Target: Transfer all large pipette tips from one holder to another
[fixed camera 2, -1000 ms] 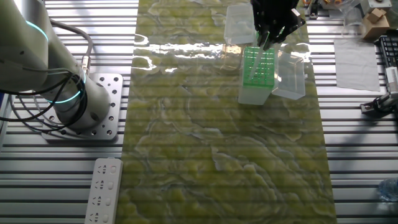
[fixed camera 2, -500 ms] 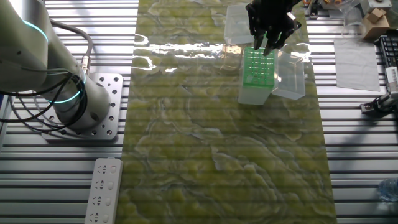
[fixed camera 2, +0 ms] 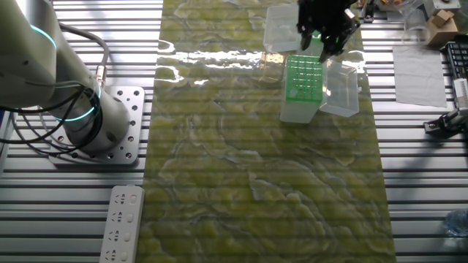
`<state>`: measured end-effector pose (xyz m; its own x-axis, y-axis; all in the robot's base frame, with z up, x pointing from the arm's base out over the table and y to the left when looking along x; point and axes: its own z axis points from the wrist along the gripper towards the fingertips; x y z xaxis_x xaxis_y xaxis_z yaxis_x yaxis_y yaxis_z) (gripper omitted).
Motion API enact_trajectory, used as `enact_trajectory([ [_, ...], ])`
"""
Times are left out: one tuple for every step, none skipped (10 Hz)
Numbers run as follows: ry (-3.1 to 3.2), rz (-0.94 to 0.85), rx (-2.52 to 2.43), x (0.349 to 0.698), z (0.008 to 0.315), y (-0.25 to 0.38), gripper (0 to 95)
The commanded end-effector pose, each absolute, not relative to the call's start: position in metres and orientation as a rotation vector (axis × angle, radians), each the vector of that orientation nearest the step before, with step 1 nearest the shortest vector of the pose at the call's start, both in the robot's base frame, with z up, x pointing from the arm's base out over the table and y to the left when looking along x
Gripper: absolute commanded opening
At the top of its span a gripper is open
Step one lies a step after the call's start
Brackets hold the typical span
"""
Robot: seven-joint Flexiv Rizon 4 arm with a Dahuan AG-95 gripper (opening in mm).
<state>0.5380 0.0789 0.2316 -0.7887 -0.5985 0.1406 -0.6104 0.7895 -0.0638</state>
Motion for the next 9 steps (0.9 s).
enact_trajectory([
  [-3.007, 0.047, 0.641, 0.563, 0.222, 0.111, 19.0],
  [-3.016, 0.050, 0.557, 0.580, 0.227, 0.128, 19.0],
  [-3.023, 0.051, 0.516, 0.586, 0.228, 0.136, 19.0],
  [-3.039, 0.052, 0.438, 0.595, 0.226, 0.151, 19.0],
  [-3.052, 0.054, 0.364, 0.600, 0.222, 0.164, 19.0],
  [-3.069, 0.055, 0.279, 0.608, 0.216, 0.182, 19.0],
  [-3.079, 0.048, 0.205, 0.614, 0.212, 0.197, 19.0],
  [-3.088, 0.029, 0.133, 0.619, 0.209, 0.207, 19.0],
  [-3.100, 0.009, 0.083, 0.623, 0.206, 0.215, 19.0],
])
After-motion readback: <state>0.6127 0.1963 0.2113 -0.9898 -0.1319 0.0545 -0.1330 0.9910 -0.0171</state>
